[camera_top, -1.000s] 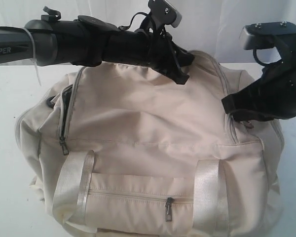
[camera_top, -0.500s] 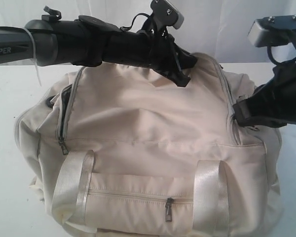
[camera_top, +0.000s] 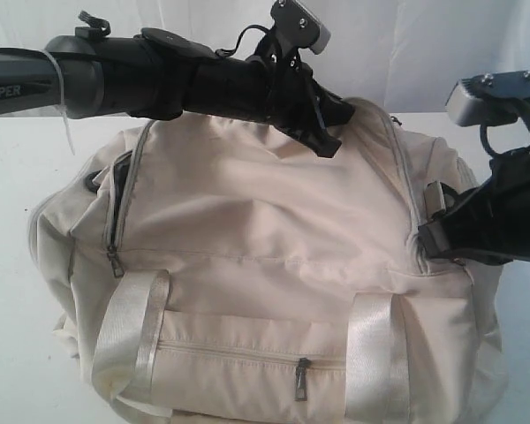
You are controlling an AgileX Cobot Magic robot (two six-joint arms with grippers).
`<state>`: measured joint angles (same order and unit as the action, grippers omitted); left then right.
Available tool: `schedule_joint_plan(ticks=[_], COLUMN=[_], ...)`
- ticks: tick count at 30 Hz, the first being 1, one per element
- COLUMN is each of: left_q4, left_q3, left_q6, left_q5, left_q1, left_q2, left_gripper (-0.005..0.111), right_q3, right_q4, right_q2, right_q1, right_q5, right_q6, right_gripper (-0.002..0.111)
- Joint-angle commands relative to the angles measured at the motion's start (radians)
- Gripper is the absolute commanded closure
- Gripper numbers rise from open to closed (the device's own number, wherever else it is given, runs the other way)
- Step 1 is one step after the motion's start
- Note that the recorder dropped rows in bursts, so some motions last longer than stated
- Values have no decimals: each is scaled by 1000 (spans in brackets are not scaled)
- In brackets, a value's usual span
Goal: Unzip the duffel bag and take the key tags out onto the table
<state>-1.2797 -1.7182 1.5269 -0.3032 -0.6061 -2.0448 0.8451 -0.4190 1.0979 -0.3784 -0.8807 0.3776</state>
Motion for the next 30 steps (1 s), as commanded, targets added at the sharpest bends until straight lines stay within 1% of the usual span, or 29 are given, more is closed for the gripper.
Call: schedule_joint_plan(ticks=[1,5,13,19,30], left_q4=[-27,-27,-23,-23,-23], left_q3=[-6,-6,-6,-6,-6], left_q6=[-11,-11,-11,-11,-13], left_q5=[106,117,162,181,178], left_q1=[16,16,16,16,25], left_q2=[7,-6,-26,-26,-26], left_gripper=[107,107,107,107,107], right_q3=[21,62,54,0,-102], right_q4=[-66,-110,-105,-105,-108], right_q2=[-66,-102,-111,-111,-111], right_q1=[-1,-1,-1,-1,-1], right_q5=[-4,1,-174,-218,-219], right_q6=[11,11,22,22,22], right_gripper=[108,108,108,108,108])
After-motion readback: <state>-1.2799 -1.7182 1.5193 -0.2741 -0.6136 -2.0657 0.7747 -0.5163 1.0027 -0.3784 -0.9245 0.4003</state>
